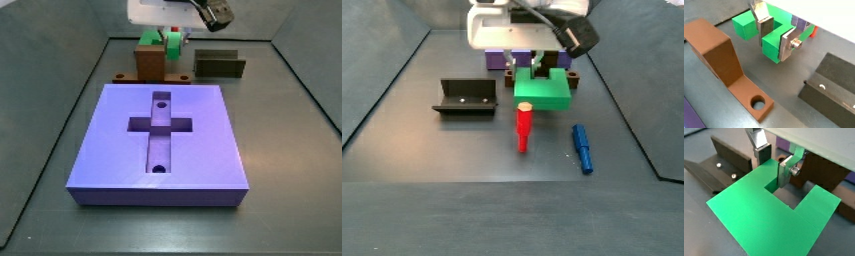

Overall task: Pick up the green object. Move up. Place the green object on the fixture. Regrasp the green object. Move to above the board. Insert the green object.
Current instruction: Place the green object on the fixture.

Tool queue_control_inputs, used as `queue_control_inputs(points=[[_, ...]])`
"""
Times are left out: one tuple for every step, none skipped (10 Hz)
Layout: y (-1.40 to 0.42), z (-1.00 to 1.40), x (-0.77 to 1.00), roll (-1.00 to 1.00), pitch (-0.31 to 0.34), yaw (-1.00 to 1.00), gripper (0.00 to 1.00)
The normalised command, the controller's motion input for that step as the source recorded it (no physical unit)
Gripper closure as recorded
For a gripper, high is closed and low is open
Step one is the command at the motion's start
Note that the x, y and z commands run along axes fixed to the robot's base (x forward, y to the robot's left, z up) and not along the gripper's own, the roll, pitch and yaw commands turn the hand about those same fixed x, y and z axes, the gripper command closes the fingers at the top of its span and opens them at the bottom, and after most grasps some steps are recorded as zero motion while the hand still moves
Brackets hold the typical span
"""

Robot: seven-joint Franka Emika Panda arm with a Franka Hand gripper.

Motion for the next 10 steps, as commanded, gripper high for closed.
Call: queue_control_inputs(points=[[-0.03,0.00,0.00,0.00,0.000,0.00,1.00],[-0.04,0.00,0.02,0.00,0.000,0.00,1.00],[0.00,0.00,0.21,-0.17,0.089,-0.21,1.00],[0.05,0.41,0.49,-0.91,0.000,-0.47,1.00],[0.00,0.52,0.60,-1.00,0.000,-0.50,1.00],[0.00,0.52,0.59,-1.00,0.000,-0.49,1.00],[0.00,0.52,0.59,-1.00,0.000,-0.48,1.00],[0.00,0.48,0.57,-1.00,0.000,-0.42,1.00],[0.00,0.35,0.58,-1.00,0.000,-0.30,1.00],[0.07,0.23,0.58,-1.00,0.000,-0.15,1.00]])
